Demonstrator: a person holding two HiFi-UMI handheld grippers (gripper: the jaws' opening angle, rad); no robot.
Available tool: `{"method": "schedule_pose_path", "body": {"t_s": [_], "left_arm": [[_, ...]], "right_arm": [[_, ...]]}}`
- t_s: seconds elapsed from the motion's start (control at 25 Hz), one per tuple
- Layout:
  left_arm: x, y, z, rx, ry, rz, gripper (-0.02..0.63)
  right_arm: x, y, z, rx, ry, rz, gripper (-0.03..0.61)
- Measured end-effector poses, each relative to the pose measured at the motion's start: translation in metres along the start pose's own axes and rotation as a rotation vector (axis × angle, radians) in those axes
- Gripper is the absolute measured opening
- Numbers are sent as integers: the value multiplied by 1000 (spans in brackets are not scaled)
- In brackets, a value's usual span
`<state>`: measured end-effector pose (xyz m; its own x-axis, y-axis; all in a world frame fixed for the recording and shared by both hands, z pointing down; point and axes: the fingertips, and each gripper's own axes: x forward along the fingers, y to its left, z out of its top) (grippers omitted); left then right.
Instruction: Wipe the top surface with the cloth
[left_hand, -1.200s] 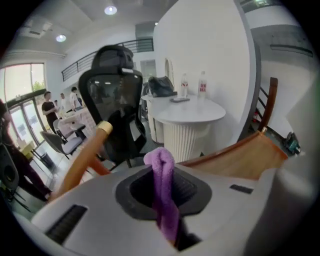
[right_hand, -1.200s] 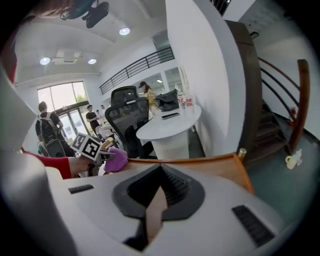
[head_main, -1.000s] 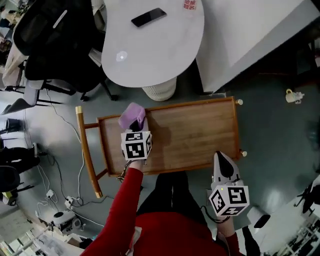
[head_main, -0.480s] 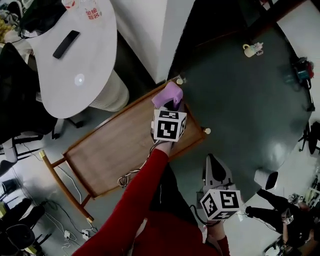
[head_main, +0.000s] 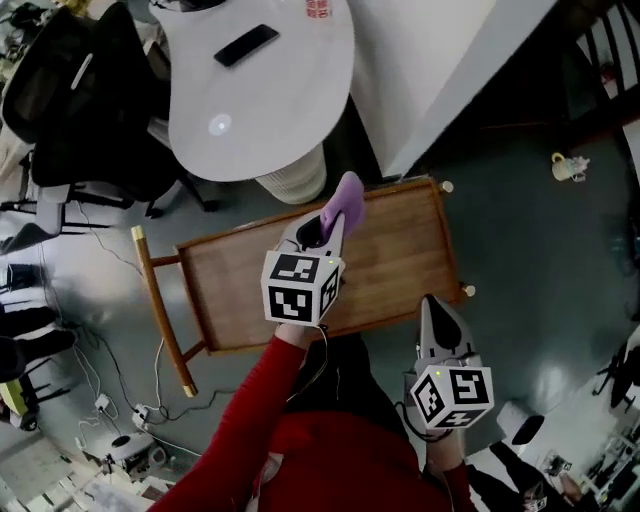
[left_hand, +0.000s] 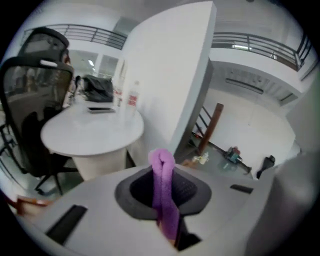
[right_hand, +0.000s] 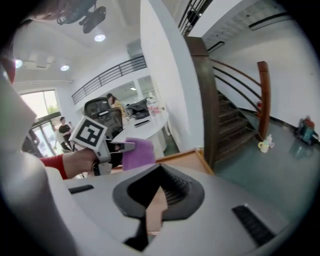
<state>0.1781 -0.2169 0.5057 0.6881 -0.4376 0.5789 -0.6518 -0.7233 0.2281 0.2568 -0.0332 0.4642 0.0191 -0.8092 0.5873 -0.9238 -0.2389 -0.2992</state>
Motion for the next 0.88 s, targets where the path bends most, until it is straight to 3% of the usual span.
{"method": "schedule_pose_path", "body": {"t_s": [0.12, 0.28, 0.36, 0.44, 0.56, 0.68, 0.8, 0.88], "left_arm": [[-78, 94, 3, -8, -43, 210, 49], [-186, 184, -28, 25, -14, 521, 48], [-219, 206, -51, 42, 36, 622, 49], [-231, 215, -77, 44, 97, 663, 48], [-220, 213, -115, 37, 184, 646, 49], [-186, 207, -153, 14, 264, 566, 49], [-143, 179, -173, -44, 300, 424, 49], [-102, 138, -171, -54, 298, 280, 49]], "right_arm": [[38, 48, 14, -79, 27, 139, 3], [60, 111, 11, -152, 62, 286, 3], [66, 132, 5, -173, 83, 331, 3], [70, 142, -2, -185, 103, 348, 3], [68, 140, -11, -181, 123, 325, 3], [59, 126, -17, -151, 124, 262, 3], [44, 100, -23, -105, 106, 174, 3], [29, 74, -28, -63, 83, 91, 3]]}}
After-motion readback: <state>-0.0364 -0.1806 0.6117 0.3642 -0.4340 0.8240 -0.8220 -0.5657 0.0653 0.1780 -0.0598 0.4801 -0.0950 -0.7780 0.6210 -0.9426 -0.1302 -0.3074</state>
